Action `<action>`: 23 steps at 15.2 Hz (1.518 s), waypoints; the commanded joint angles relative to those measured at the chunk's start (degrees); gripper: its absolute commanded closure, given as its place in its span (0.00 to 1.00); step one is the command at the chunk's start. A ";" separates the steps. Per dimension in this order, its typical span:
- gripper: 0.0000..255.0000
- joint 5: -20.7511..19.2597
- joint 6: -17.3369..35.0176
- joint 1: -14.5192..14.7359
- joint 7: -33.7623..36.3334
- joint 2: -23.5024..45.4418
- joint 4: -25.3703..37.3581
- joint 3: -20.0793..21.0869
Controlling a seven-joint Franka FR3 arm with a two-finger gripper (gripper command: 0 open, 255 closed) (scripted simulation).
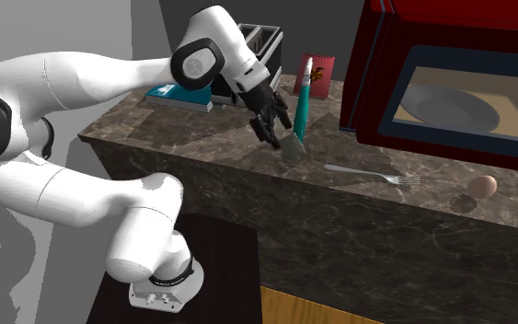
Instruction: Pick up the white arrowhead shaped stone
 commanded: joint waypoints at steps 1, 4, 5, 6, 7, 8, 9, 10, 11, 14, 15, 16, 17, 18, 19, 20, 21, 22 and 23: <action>0.00 0.57 1.16 0.26 0.93 -0.35 -1.21 1.07; 0.00 1.41 2.98 0.80 1.60 -0.43 -3.23 2.36; 0.00 1.58 3.33 0.90 1.73 -0.43 -3.61 2.61; 0.00 1.58 3.33 0.90 1.73 -0.44 -3.62 2.61; 0.00 1.58 3.33 0.90 1.73 -0.43 -3.61 2.61; 1.00 1.57 3.34 0.86 1.73 -0.39 -3.56 2.62; 1.00 1.57 3.32 0.87 1.73 -0.40 -3.56 2.62; 1.00 1.57 3.31 0.88 1.73 -0.41 -3.56 2.62; 1.00 1.57 3.31 0.88 1.74 -0.41 -3.56 2.62; 1.00 1.57 3.31 0.88 1.73 -0.41 -3.57 2.62; 1.00 1.57 3.32 0.88 1.73 -0.41 -3.57 2.62; 1.00 1.57 3.32 0.88 1.74 -0.41 -3.57 2.62; 1.00 1.58 3.33 0.90 1.73 -0.43 -3.61 2.61; 1.00 1.29 2.71 0.73 1.50 -0.43 -2.96 2.16; 1.00 1.01 2.11 0.55 1.27 -0.41 -2.28 1.74; 1.00 0.74 1.50 0.36 1.05 -0.38 -1.60 1.31; 1.00 0.46 0.90 0.18 0.83 -0.33 -0.92 0.90; 1.00 0.20 0.31 -0.01 0.61 -0.27 -0.22 0.49; 1.00 -0.07 -0.28 -0.21 0.40 -0.20 0.48 0.10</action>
